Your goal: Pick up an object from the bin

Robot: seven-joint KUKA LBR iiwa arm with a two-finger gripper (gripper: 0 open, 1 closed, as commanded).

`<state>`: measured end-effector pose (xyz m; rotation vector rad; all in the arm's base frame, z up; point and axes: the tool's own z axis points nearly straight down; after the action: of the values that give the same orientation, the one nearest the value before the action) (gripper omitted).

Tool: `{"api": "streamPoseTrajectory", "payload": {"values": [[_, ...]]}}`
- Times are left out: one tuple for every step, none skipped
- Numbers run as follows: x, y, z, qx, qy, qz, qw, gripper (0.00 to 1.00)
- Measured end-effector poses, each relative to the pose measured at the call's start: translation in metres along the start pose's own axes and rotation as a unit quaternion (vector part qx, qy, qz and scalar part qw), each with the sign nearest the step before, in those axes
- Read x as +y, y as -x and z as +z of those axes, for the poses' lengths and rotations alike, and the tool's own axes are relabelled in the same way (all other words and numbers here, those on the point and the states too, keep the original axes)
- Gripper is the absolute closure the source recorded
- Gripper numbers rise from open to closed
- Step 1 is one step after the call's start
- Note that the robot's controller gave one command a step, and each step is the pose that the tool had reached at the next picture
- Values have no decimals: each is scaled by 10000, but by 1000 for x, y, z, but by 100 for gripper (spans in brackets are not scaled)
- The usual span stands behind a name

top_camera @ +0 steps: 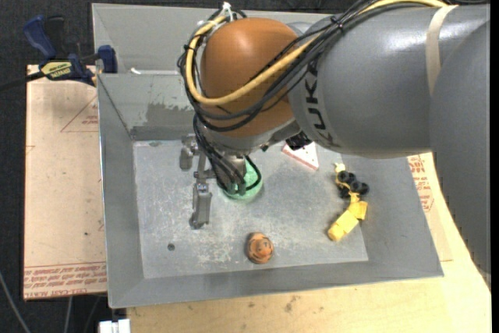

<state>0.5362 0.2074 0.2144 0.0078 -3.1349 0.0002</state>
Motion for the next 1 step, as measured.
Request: {"api": "streamPoseTrajectory", "payload": {"values": [[-1, 1, -5, -35, 8, 20, 10000, 0]]}}
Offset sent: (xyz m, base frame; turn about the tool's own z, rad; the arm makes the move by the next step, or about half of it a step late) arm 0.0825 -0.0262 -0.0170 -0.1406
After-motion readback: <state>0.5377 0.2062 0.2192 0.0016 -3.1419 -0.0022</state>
